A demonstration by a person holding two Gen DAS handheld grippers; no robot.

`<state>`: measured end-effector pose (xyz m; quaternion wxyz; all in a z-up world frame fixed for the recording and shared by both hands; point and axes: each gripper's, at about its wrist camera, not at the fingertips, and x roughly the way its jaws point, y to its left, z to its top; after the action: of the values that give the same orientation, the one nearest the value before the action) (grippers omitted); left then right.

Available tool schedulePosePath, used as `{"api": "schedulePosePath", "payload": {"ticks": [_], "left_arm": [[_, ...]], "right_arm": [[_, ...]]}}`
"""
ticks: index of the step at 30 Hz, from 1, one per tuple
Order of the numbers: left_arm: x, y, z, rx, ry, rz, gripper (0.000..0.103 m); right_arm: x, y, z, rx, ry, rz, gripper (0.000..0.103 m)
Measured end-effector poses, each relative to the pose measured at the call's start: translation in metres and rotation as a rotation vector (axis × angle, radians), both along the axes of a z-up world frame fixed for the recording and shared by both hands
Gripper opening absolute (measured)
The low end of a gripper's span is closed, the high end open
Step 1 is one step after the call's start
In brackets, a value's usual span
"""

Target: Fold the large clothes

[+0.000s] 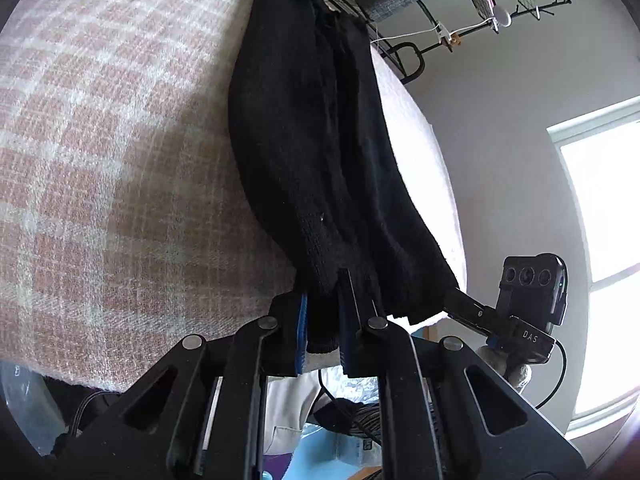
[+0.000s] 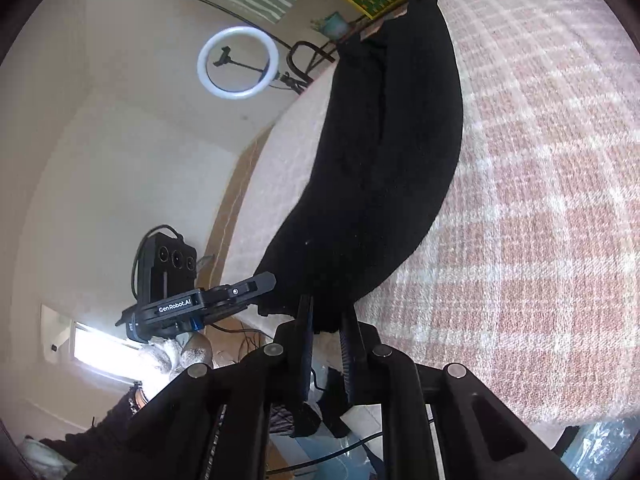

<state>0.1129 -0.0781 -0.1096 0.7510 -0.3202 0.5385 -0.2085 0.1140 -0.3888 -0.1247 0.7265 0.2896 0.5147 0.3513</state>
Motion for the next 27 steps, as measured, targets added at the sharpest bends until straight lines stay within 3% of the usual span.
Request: {"api": "schedulePosePath", "payload": {"ticks": [6, 13, 17, 27], "left_arm": [[0.022, 0.003, 0.029, -0.010, -0.054, 0.036, 0.010], [0.071, -0.005, 0.040, 0.017, -0.076, 0.064, 0.010], [0.085, 0.013, 0.030, 0.024, -0.079, 0.081, 0.010], [0.157, 0.012, 0.012, 0.050, -0.070, 0.143, 0.010]], "right_arm": [[0.028, -0.001, 0.023, 0.016, -0.045, -0.030, 0.010], [0.074, 0.007, 0.038, -0.011, -0.087, -0.051, 0.010], [0.100, 0.004, 0.034, -0.028, -0.085, -0.077, 0.010], [0.168, 0.000, 0.013, -0.061, -0.045, -0.173, 0.010]]}}
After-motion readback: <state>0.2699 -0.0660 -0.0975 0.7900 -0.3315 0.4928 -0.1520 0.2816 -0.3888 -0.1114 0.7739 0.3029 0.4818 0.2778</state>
